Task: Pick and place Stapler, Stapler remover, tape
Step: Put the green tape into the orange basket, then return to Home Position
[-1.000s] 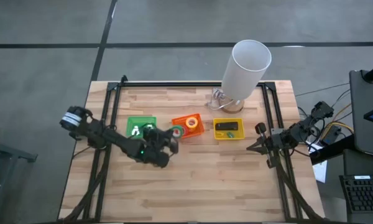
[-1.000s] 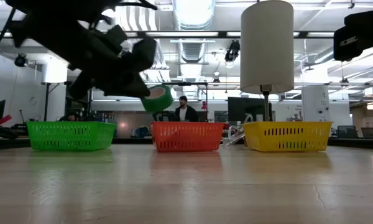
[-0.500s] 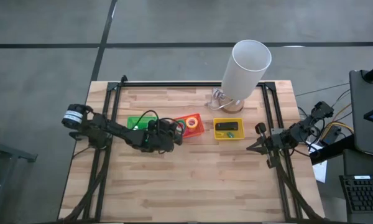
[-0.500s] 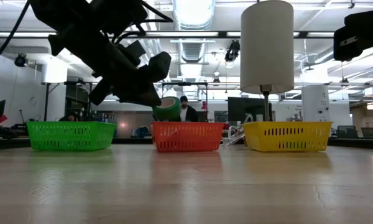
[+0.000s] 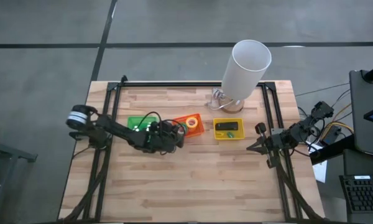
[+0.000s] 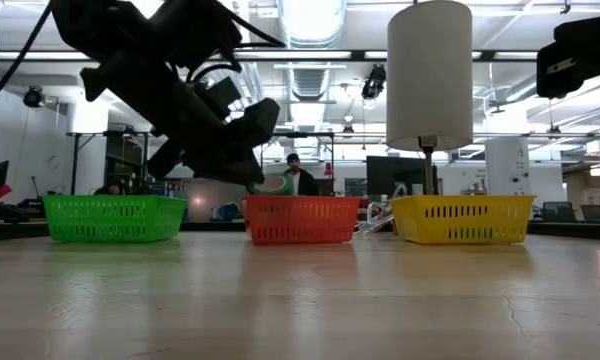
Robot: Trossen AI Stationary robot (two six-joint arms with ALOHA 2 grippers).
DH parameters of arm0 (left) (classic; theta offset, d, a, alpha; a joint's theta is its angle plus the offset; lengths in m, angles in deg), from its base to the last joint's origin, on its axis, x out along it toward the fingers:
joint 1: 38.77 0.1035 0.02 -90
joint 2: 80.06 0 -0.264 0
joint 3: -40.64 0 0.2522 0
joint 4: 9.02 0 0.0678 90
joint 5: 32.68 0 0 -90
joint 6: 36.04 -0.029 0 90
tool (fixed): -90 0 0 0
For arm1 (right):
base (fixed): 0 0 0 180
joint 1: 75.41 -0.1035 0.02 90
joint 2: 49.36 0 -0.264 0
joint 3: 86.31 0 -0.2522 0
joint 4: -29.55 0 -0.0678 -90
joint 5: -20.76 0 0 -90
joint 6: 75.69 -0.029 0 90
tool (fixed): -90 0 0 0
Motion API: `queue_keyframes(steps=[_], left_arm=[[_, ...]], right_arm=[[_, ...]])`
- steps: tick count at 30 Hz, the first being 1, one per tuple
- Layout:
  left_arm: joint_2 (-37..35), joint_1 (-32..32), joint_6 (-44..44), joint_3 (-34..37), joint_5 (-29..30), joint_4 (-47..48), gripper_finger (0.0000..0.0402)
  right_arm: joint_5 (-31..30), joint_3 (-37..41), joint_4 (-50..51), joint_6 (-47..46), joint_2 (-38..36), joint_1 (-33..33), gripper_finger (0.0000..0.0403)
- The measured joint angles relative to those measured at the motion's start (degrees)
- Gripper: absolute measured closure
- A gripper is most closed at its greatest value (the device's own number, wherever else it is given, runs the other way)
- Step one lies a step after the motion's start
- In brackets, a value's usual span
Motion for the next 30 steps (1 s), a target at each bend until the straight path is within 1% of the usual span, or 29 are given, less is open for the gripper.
queue_keyframes(steps=[3,6,11,14,17,20,23,27,28,30], left_arm=[[1.34,0.0,-1.23,0.01,-0.39,-2.38,0.0302],[2.1,0.02,-2.5,0.01,-0.41,-4.53,0.0276],[1.29,0.02,-3.11,0.01,-0.37,-6.06,0.0238],[0.68,-0.29,-3.46,-0.19,-0.58,-6.36,0.0228],[0.6,-0.47,-3.44,-0.33,-3.12,-6.19,0.023],[0.22,-0.88,-5.7,-0.41,-7.05,-6.34,0.0247],[0.11,-2.29,-7.5,-0.37,-10.18,-6.36,0.029],[0.1,-4.95,-8.66,-0.3,-10.32,-8.81,0.0375],[0.08,-5.7,-9.78,-0.3,-10.31,-9.55,0.0388],[0.07,-7.57,-14.65,-0.3,-10.09,-10.58,0.0391]], right_arm=[[0.0,0.0,0.0,0.24,0.0,0.0,0.0394],[0.02,0.0,0.0,-0.01,0.0,0.0,0.0394],[0.01,0.0,0.02,0.25,0.0,-0.02,0.0394],[0.02,0.0,0.02,-0.01,0.0,-0.02,0.0394],[0.02,0.0,0.02,0.03,0.0,-0.02,0.0394],[0.01,0.0,0.02,-0.01,0.0,-0.01,0.0394],[0.0,0.0,0.02,0.2,0.0,0.0,0.0394],[0.01,0.0,0.02,-0.01,0.0,0.0,0.0394],[0.02,0.0,0.02,-0.01,0.0,-0.02,0.0394],[0.0,0.0,0.02,0.01,0.0,0.0,0.0394]])
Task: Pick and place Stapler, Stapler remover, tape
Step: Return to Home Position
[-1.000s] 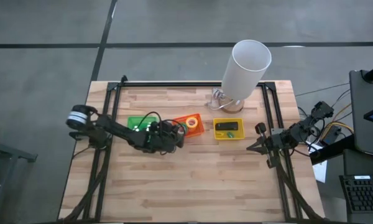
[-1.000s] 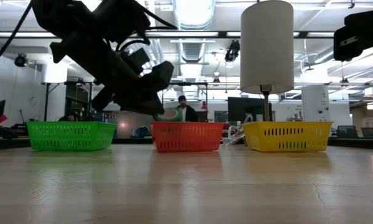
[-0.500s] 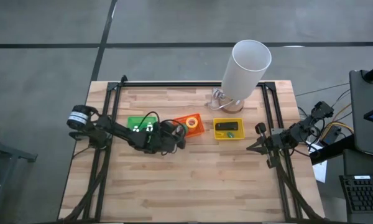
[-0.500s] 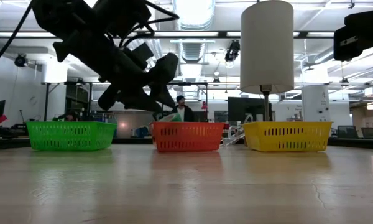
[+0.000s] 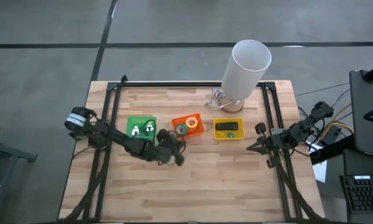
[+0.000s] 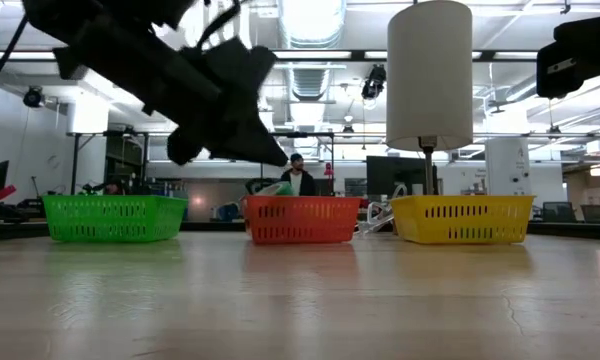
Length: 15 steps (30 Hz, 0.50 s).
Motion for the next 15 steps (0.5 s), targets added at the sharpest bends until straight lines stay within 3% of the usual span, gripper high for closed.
queue_keyframes(steps=[5,6,10,15], left_arm=[[-1.28,-3.02,-20.15,0.04,2.77,3.85,0.0378],[-1.45,-3.47,-20.6,0.18,2.46,4.31,0.0376],[-3.52,-4.63,-6.97,0.22,0.91,4.45,0.0371],[-7.0,-5.56,-8.11,0.52,-0.06,5.0,0.0376]], right_arm=[[0.0,0.0,0.0,0.08,0.0,0.0,0.0394],[0.01,0.0,0.0,0.21,0.0,-0.01,0.0394],[0.02,0.0,0.0,0.22,0.0,-0.02,0.0394],[0.0,0.0,0.0,-0.02,0.0,-0.01,0.0394]])
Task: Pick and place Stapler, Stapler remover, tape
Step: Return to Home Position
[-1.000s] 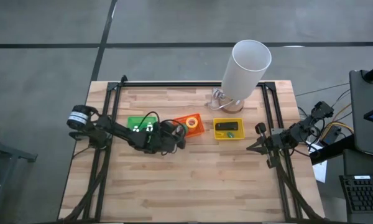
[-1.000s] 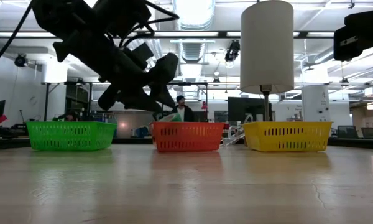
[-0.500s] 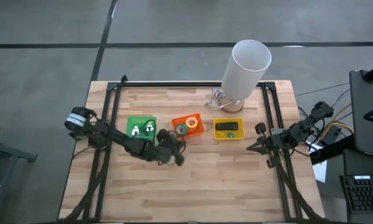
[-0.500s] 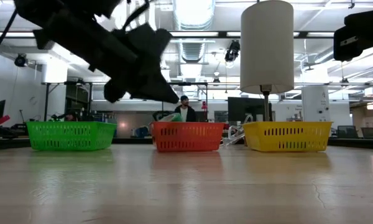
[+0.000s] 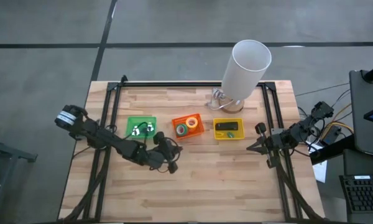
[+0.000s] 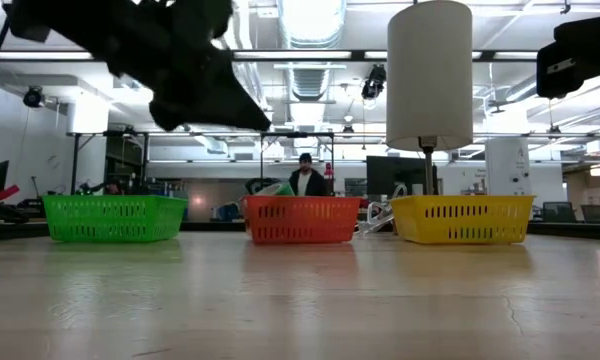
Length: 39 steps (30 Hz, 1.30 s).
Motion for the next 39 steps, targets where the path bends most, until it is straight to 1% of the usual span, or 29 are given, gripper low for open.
queue_keyframes(steps=[3,5,9,11,15,18,22,24,27,30,32,36,39], left_arm=[[-2.8,-0.38,-3.75,0.1,-2.18,-0.75,0.0378],[-4.44,-0.4,-5.13,1.19,-3.24,-2.97,0.0379],[-6.38,-0.48,-9.53,5.95,-5.53,-11.95,0.0375],[-7.31,-0.53,-11.38,9.77,-7.5,-18.89,0.0372],[-10.33,-0.48,-12.4,19.58,-11.78,-31.16,0.0373],[-11.82,-0.48,-11.68,26.65,-13.9,-41.23,0.0376],[-14.09,-0.51,-12.18,33.27,-16.89,-50.09,0.0378],[-15.96,-0.53,-12.35,35.59,-17.12,-51.37,0.0377],[-19.03,-0.53,-12.42,38.06,-17.16,-51.35,0.0373],[-21.89,-0.51,-14.04,40.45,-18.24,-51.36,0.0372],[-24.29,-0.51,-13.82,42.64,-18.35,-51.74,0.0373],[-28.73,-0.29,-15.48,43.1,-17.81,-49.66,0.0378],[-31.36,-0.21,-18.28,43.1,-19.55,-49.37,0.0378]], right_arm=[[0.01,0.0,0.02,0.27,0.0,-0.01,0.0394],[0.0,0.0,-0.02,0.24,0.0,0.01,0.0394],[-0.03,0.25,-0.15,-0.02,-0.02,0.03,0.0394],[-0.08,0.69,-0.19,-0.44,0.0,0.08,0.0394],[-0.11,1.35,-0.47,-5.96,-0.02,0.08,0.0394],[-0.12,1.6,-0.39,-6.18,0.02,0.08,0.0394],[-0.13,1.38,-0.87,-4.93,-0.02,0.1,0.0394],[-0.47,0.73,-0.25,-4.26,-0.04,0.1,0.0394],[-2.91,-1.37,3.15,-4.33,-0.2,0.1,0.0394],[-2.99,-3.32,8.03,-5.16,-0.63,0.14,0.0394],[-3.0,-4.42,9.56,-6.04,-1.51,0.14,0.0394],[-2.99,-4.46,9.01,-5.52,-1.66,0.4,0.0394],[-3.07,-3.78,8.53,-5.63,-1.66,0.95,0.0394]])
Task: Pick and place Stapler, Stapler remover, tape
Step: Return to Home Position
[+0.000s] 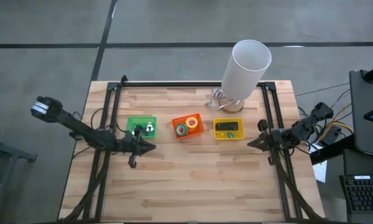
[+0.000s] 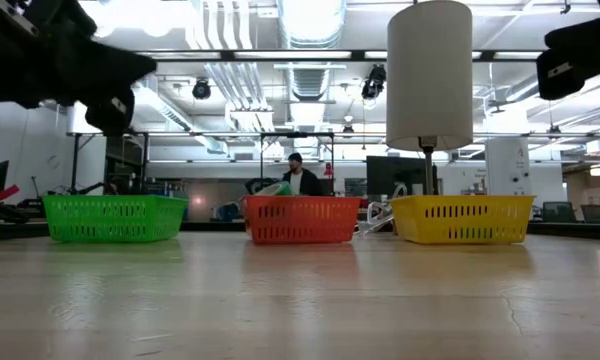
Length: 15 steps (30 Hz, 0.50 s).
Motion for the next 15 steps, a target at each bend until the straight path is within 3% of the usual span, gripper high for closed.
queue_keyframes(steps=[5,11,15], left_arm=[[-5.99,1.02,-1.98,0.02,-1.99,4.14,0.0372],[-14.77,3.02,-2.2,0.02,-8.4,10.46,0.0375],[-19.41,3.55,-4.61,0.04,-11.88,11.59,0.0379]], right_arm=[[0.02,0.6,0.13,-0.16,0.0,1.46,0.0394],[0.1,0.32,0.04,0.74,0.0,4.93,0.0394],[4.37,0.76,-0.02,0.52,0.0,7.82,0.0394]])
